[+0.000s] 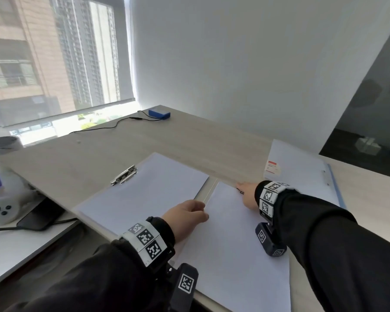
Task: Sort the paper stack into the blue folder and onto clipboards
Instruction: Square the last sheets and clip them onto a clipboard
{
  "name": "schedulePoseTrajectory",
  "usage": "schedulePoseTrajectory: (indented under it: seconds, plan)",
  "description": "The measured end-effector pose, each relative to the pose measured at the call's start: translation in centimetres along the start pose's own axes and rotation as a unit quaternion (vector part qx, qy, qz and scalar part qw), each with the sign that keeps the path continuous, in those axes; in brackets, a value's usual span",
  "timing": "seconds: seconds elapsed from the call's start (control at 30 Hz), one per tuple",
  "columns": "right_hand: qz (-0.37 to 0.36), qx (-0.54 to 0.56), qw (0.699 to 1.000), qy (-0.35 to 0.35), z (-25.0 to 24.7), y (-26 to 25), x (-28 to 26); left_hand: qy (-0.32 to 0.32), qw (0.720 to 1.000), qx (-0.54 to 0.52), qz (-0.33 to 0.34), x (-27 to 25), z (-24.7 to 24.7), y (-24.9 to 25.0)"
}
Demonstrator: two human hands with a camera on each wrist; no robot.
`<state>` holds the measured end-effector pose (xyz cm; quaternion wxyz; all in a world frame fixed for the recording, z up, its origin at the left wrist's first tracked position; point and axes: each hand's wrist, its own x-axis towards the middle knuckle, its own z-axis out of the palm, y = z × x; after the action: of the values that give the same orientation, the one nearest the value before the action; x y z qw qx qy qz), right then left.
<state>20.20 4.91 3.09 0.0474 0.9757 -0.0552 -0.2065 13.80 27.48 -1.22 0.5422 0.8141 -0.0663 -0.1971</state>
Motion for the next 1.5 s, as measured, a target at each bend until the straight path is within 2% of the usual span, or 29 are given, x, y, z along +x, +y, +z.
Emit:
schedulePoseTrajectory:
  seconds: [0.1, 0.2, 0.3, 0.43, 0.53, 0.67, 0.73, 0.9, 0.97, 1.03, 1.1, 1.13, 1.17, 1.2, 1.3, 1.37, 1.43, 1.5]
  plan:
    - [0.002, 0.029, 0.999, -0.013, 0.0, 0.2, -0.3, 0.004, 1.000, 0.009, -0.002, -0.1, 0.0, 0.3]
    - [-0.015, 0.206, 0.979, 0.007, 0.4, 0.9, -1.5, 0.013, 1.000, 0.017, -0.007, -0.4, 0.2, 0.5]
    - [-0.021, 0.411, 0.908, 0.082, 2.0, 3.1, -3.3, 0.022, 1.000, 0.017, -0.008, -0.6, 0.4, 0.6]
    - [0.058, 0.574, 0.801, 0.162, 5.8, 6.6, -7.3, 0.020, 1.000, 0.012, -0.005, -0.8, 0.4, 0.7]
    - [0.076, 0.644, 0.742, 0.172, 8.4, 7.9, -11.1, 0.014, 1.000, 0.005, -0.012, -1.0, 0.4, 0.9]
    - [0.096, 0.770, 0.615, 0.141, 9.5, 7.6, -15.3, 0.016, 1.000, -0.020, -0.018, -0.8, 0.6, 0.8]
    - [0.097, 0.804, 0.572, 0.131, 9.7, 7.2, -16.4, 0.026, 0.999, -0.039, -0.019, -0.7, 0.9, 0.5]
    - [0.129, 0.824, 0.528, 0.161, 9.4, 6.4, -16.5, 0.041, 0.996, -0.083, -0.009, -0.1, 1.3, -0.3]
    - [0.161, 0.845, 0.482, 0.164, 9.2, 6.7, -16.4, 0.041, 0.995, -0.088, -0.003, 0.3, 1.2, -0.7]
    - [0.180, 0.875, 0.423, 0.154, 9.0, 7.1, -16.4, 0.047, 0.995, -0.083, -0.002, 0.2, 1.2, -0.5]
    - [0.174, 0.900, 0.373, 0.141, 8.9, 7.4, -16.6, 0.056, 0.996, -0.076, -0.004, -1.0, 1.5, 0.7]
    - [0.158, 0.911, 0.359, 0.126, 8.9, 7.3, -16.9, 0.061, 0.996, -0.069, -0.004, -1.4, 1.7, 1.0]
    - [0.138, 0.917, 0.361, 0.101, 9.0, 7.0, -17.3, 0.065, 0.996, -0.069, 0.000, -1.6, 1.9, 1.2]
    - [0.114, 0.914, 0.382, 0.070, 9.0, 6.6, -18.0, 0.072, 0.994, -0.080, -0.002, -1.7, 2.0, 1.2]
    - [0.061, 0.858, 0.510, -0.001, 10.2, 4.8, -19.8, 0.077, 0.986, -0.147, 0.004, -2.1, 2.3, 0.8]
    - [0.026, 0.813, 0.582, -0.007, 11.2, 3.5, -20.8, 0.080, 0.986, -0.148, 0.019, -2.7, 2.6, 1.1]
    - [-0.012, 0.786, 0.618, 0.000, 11.5, 2.7, -21.2, 0.096, 0.983, -0.151, 0.032, -2.8, 2.6, 1.4]
    - [-0.023, 0.771, 0.636, 0.026, 11.2, 2.7, -21.6, 0.116, 0.983, -0.135, 0.036, -3.2, 2.7, 1.9]
